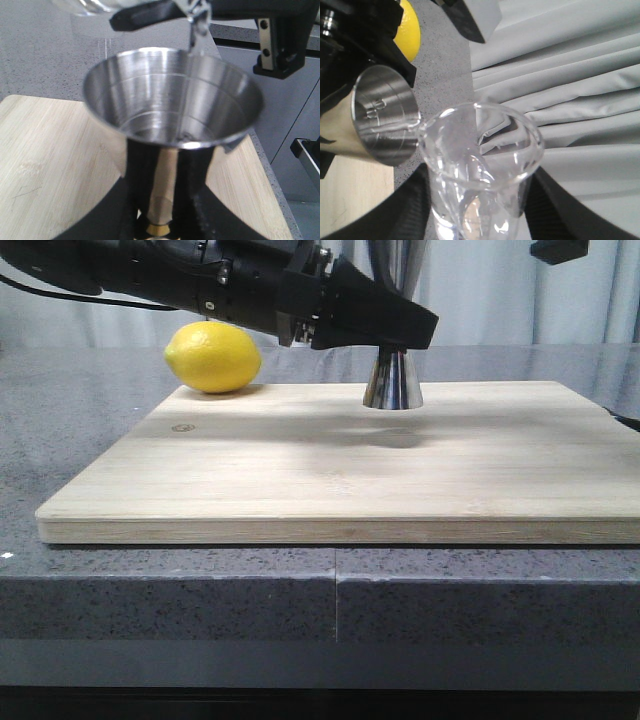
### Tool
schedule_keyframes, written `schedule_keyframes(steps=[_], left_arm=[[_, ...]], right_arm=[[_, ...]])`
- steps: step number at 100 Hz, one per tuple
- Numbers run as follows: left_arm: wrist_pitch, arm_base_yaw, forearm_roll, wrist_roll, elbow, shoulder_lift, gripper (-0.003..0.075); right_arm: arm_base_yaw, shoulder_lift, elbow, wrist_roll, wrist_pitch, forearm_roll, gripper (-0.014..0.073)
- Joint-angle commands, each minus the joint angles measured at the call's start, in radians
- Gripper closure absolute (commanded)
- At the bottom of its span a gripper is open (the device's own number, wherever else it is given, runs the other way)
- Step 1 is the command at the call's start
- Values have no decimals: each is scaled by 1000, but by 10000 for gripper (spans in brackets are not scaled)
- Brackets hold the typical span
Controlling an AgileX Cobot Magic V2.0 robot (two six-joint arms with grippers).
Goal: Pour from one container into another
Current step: 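Tilt the beaker further with the right gripper, pouring into the jigger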
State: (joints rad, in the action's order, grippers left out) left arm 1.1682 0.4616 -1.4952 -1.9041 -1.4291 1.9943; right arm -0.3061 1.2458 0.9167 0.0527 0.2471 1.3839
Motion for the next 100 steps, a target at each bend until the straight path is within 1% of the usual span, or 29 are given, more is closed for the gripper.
schedule_keyframes(steps=[1, 82, 100], left_arm=[[110, 6, -76, 10, -32, -66, 741], [110, 6, -74, 13, -32, -66, 741], [110, 25, -60, 13, -32, -66, 741]], right_arm=[[1, -33, 39, -3, 14, -1, 365], [1, -33, 39, -3, 14, 12, 365], [1, -33, 39, -3, 14, 31, 365]])
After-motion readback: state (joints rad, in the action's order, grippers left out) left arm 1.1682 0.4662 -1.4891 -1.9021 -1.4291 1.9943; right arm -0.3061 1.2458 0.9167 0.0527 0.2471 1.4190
